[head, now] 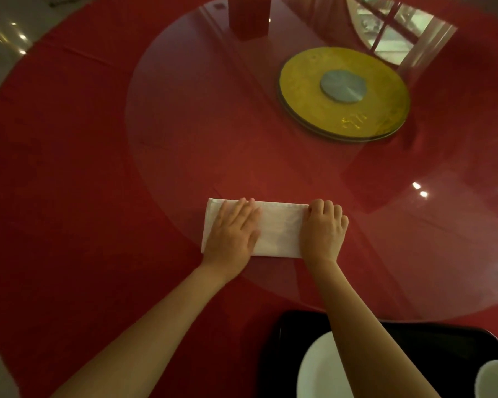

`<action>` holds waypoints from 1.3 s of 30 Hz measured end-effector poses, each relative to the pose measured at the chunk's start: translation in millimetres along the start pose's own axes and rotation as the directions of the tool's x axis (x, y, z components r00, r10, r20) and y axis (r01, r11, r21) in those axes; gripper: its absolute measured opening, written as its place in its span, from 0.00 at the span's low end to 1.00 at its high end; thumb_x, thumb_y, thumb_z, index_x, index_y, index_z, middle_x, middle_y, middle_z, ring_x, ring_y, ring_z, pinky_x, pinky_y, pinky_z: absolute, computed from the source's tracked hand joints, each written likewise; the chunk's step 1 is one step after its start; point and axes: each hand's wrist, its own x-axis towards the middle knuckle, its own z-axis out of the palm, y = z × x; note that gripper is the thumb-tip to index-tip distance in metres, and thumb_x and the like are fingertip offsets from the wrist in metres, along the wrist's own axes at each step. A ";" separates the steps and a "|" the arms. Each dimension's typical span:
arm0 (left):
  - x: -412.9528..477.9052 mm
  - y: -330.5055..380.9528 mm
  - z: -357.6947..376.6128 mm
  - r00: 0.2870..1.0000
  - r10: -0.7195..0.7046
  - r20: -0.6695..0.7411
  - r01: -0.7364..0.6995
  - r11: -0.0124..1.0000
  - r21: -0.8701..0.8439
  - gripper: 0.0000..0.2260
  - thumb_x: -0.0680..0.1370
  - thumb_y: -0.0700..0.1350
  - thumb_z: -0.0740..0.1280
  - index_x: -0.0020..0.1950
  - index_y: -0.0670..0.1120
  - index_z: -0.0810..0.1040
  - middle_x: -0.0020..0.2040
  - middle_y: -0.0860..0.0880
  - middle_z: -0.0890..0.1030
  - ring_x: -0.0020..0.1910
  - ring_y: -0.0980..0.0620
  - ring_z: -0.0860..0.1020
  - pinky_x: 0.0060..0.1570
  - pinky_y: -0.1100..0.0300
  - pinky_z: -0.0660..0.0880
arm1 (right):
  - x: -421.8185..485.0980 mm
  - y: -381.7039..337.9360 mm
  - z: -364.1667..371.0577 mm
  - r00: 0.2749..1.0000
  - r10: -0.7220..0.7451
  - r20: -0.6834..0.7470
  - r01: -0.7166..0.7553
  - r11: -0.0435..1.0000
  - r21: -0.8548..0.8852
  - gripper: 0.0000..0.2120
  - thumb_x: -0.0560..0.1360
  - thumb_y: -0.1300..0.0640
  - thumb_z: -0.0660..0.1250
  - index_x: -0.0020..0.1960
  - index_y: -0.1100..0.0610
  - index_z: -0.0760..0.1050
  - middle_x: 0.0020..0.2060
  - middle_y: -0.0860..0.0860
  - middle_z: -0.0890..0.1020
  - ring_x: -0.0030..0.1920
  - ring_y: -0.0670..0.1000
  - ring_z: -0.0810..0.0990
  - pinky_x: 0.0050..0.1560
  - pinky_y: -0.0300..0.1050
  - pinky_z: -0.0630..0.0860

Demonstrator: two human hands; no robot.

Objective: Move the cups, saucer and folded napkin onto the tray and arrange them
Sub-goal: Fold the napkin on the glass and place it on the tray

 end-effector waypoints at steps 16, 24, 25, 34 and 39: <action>-4.6 -34.1 14.0 0.967 -0.241 0.085 0.211 0.941 0.266 0.24 0.78 0.52 0.38 0.72 0.45 0.38 0.76 0.47 0.44 0.76 0.49 0.45 0.75 0.45 0.44 | -29.4 -23.3 19.1 0.846 -0.407 0.344 0.381 0.913 0.142 0.27 0.80 0.44 0.43 0.75 0.52 0.42 0.77 0.48 0.48 0.74 0.46 0.37 0.74 0.47 0.36; -7.6 -44.3 10.4 0.964 -0.260 0.050 0.232 0.922 0.311 0.26 0.79 0.52 0.43 0.74 0.44 0.45 0.77 0.47 0.50 0.76 0.51 0.45 0.74 0.46 0.41 | -18.1 -1.2 12.5 0.892 -0.274 0.360 0.291 0.957 0.008 0.28 0.79 0.43 0.40 0.75 0.53 0.41 0.77 0.48 0.46 0.75 0.47 0.39 0.75 0.52 0.36; -8.0 -46.0 9.9 0.965 -0.256 0.048 0.229 0.921 0.316 0.26 0.78 0.52 0.42 0.74 0.44 0.44 0.77 0.47 0.49 0.76 0.51 0.45 0.74 0.47 0.41 | -15.7 4.3 10.9 0.893 -0.256 0.370 0.275 0.961 0.000 0.28 0.79 0.43 0.39 0.75 0.52 0.40 0.77 0.48 0.45 0.75 0.47 0.39 0.75 0.52 0.35; -8.5 -46.1 11.0 0.961 -0.270 0.067 0.237 0.920 0.312 0.25 0.78 0.53 0.41 0.73 0.45 0.41 0.77 0.47 0.49 0.76 0.51 0.44 0.74 0.47 0.41 | -12.7 15.4 8.4 0.902 -0.207 0.379 0.225 0.974 -0.004 0.28 0.79 0.44 0.39 0.75 0.53 0.38 0.77 0.49 0.43 0.75 0.47 0.37 0.74 0.51 0.32; -8.7 -46.4 9.3 0.960 -0.272 0.071 0.241 0.926 0.291 0.26 0.78 0.54 0.41 0.74 0.47 0.44 0.77 0.49 0.48 0.76 0.51 0.43 0.73 0.46 0.39 | -13.0 18.1 8.8 0.906 -0.184 0.380 0.201 0.980 -0.004 0.28 0.78 0.42 0.37 0.75 0.53 0.38 0.76 0.49 0.43 0.75 0.48 0.35 0.74 0.52 0.32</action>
